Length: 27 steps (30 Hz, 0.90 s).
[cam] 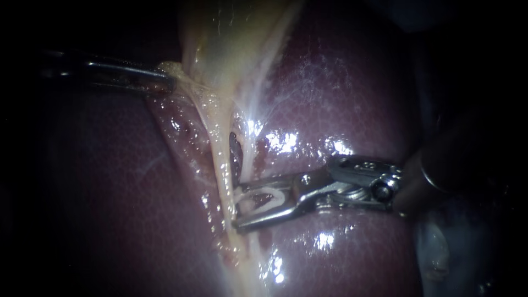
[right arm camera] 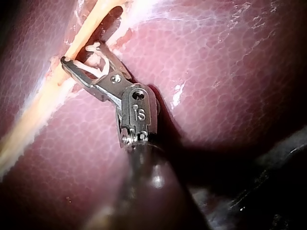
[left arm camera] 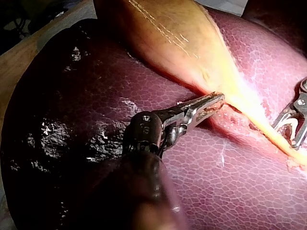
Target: Clipping first clip left tube
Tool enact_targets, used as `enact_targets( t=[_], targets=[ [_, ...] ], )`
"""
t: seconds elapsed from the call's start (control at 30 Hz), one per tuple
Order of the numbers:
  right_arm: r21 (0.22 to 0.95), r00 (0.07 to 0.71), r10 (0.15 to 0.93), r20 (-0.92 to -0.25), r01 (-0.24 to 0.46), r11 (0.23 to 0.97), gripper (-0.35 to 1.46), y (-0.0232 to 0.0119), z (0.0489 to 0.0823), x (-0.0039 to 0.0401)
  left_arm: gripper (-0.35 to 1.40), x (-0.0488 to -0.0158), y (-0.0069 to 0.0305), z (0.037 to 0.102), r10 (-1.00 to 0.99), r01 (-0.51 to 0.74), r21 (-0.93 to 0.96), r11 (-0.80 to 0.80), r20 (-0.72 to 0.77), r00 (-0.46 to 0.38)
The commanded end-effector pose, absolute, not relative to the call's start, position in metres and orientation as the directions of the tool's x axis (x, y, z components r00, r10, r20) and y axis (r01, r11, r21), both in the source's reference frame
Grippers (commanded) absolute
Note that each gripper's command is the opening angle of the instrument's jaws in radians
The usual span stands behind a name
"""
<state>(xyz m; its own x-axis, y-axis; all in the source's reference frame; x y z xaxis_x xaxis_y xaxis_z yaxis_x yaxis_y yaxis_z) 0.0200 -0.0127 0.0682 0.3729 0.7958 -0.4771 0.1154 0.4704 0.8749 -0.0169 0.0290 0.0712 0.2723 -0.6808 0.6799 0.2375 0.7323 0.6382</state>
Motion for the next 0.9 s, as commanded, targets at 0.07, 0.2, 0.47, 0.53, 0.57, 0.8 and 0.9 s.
enact_targets(
  t=[0.07, 0.2, 0.47, 0.53, 0.57, 0.8, 0.9],
  targets=[
    [0.883, 0.364, 0.807, -0.465, 0.135, 0.449, 0.49, -0.0128, 0.0682, 0.0202, -0.35, -0.0169, 0.029, 0.0712, -0.681, 0.237, 0.638, 0.733, 0.68, 0.272],
    [0.895, 0.348, 0.824, -0.447, 0.179, 0.409, 0.49, -0.0128, 0.0682, 0.0207, -0.35, -0.0169, 0.029, 0.0712, -0.68, 0.237, 0.638, 0.733, 0.68, 0.272],
    [0.905, 0.324, 0.853, -0.409, 0.266, 0.332, 0.49, -0.0131, 0.068, 0.0212, -0.35, -0.0169, 0.029, 0.0713, -0.68, 0.237, 0.638, 0.733, 0.68, 0.272],
    [0.9, 0.312, 0.859, -0.406, 0.298, 0.317, 0.48, -0.0131, 0.068, 0.0214, -0.35, -0.0169, 0.029, 0.0713, -0.68, 0.237, 0.638, 0.733, 0.68, 0.272],
    [0.899, 0.309, 0.862, -0.401, 0.313, 0.306, 0.48, -0.0131, 0.0679, 0.0215, -0.35, -0.0169, 0.029, 0.0713, -0.68, 0.237, 0.638, 0.733, 0.68, 0.272],
    [0.883, 0.3, 0.866, -0.4, 0.381, 0.276, 0.47, -0.0138, 0.0668, 0.0222, -0.35, -0.0169, 0.029, 0.0713, -0.68, 0.237, 0.638, 0.733, 0.68, 0.272],
    [0.88, 0.302, 0.865, -0.4, 0.388, 0.272, 0.47, -0.0142, 0.0659, 0.0227, -0.35, -0.0169, 0.029, 0.0713, -0.68, 0.237, 0.638, 0.733, 0.68, 0.272]
  ],
)
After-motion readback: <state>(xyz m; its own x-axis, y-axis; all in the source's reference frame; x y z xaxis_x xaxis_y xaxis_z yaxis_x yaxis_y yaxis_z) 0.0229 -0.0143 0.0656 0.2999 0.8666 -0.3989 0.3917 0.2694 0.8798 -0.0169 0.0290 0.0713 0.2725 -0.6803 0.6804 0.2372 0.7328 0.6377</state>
